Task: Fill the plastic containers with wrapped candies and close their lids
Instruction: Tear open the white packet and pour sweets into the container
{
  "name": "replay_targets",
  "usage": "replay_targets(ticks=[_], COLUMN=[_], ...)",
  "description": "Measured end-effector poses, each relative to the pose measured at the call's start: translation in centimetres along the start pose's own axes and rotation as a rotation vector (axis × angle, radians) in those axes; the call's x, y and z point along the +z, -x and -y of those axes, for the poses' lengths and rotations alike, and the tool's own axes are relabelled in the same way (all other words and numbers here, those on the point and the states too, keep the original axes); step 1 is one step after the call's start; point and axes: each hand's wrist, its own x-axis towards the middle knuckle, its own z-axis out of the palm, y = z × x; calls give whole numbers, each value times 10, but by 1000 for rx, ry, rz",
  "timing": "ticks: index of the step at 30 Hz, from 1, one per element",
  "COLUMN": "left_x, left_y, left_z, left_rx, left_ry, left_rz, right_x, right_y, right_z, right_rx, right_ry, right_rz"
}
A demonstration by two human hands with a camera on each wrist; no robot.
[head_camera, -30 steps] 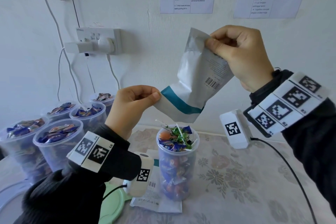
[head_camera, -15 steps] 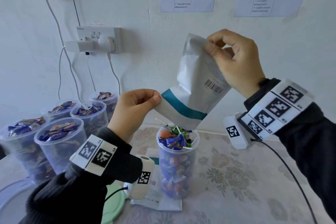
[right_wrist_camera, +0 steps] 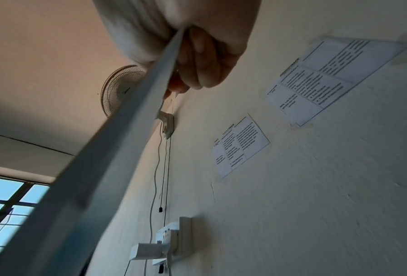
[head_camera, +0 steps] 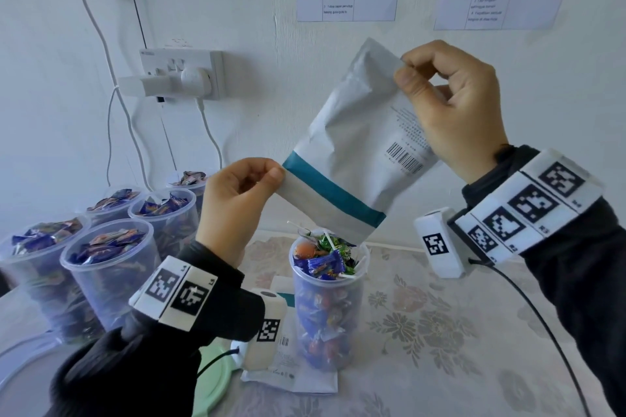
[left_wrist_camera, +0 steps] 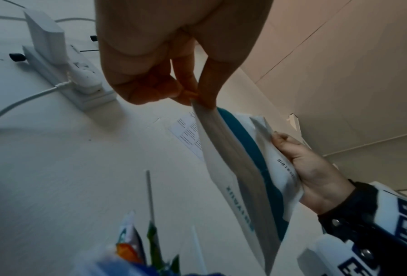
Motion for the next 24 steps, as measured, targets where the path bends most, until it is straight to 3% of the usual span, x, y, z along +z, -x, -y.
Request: replay_targets(ticks=[2,6,9,16,19,22,24], left_x=[0,2,1,-14,-18,-19,-19], left_y=[1,7,7,-1,1,6,13], left_z=[-2,-2,-3,-12,-18,-17,-16], left_rx=[0,-116,-80,-22,-37,23,30], left_ry=[17,95,29,100,100,7,29], left_rz=[31,277,267,338,190,-14,-78], right_x=[-3,-1,-3,-25,-22,-14,-8], right_y=[1,6,10,11,19,31,40], right_z=[-2,-5,-7,3,6,9,11], right_rx=[15,55,108,282,389,509,560], right_ry=[15,-10,-6,-293,-279,-348,-397], right_rz=[-13,-16,26,499,533,398,287])
